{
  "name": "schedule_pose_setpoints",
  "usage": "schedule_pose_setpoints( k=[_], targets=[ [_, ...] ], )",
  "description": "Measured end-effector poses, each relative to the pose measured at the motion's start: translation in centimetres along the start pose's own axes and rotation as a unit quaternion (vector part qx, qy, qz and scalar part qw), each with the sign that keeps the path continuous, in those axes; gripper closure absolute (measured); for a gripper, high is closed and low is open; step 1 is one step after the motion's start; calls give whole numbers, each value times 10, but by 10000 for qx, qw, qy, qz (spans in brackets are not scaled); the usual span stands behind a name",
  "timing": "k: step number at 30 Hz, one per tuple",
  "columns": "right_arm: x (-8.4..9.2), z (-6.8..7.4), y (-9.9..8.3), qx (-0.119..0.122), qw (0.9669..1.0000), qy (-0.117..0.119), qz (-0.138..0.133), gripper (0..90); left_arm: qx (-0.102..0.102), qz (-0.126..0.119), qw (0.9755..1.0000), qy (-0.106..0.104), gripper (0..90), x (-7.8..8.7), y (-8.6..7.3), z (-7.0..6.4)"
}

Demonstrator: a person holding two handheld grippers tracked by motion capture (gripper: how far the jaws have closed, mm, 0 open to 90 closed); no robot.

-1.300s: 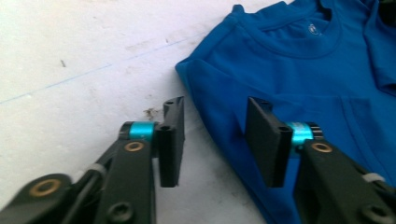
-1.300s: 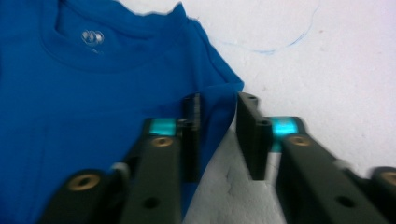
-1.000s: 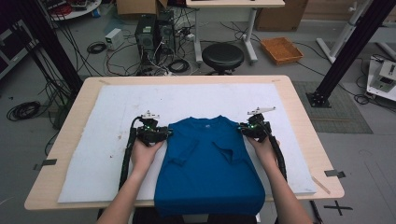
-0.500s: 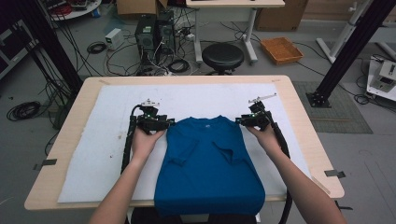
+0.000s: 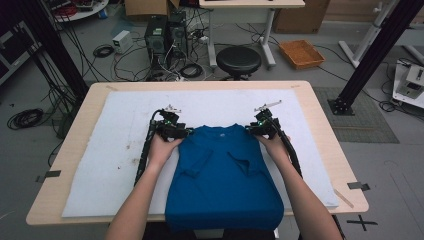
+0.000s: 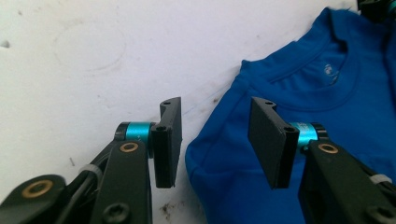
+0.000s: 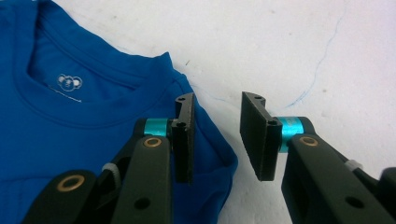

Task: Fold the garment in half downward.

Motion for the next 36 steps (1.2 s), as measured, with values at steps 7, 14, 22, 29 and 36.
schedule_pose_setpoints(
  k=[7, 14, 22, 29, 36],
  targets=[
    [-5, -1, 1, 52, 10000, -1, 42, 663, -264, 116, 9996, 54, 555, -9, 1, -8],
    [-5, 1, 1, 78, 9999, 84, -3, 674, -426, 225, 9986, 213, 639, -13, -1, -13],
    [-7, 4, 0, 343, 9994, 28, 84, 870, -475, 197, 9984, 240, 819, -14, -1, -14],
    [5, 4, 7, 256, 9990, 120, -353, 900, -417, -176, 9987, 234, 875, -7, 8, -12],
    [15, -3, 21, 198, 9975, 238, -640, 900, -357, -420, 9982, 229, 876, 3, 23, -4]
  ],
)
Point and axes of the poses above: each handheld gripper's, and its own axes: x roughly backward along the jaws, y roughly out of its top, z roughly to its left, the point moved 6 cm from there along -x, roughly forward along the jaws, and after that the axes turned 13 degrees about y, right-handed, at the moved point
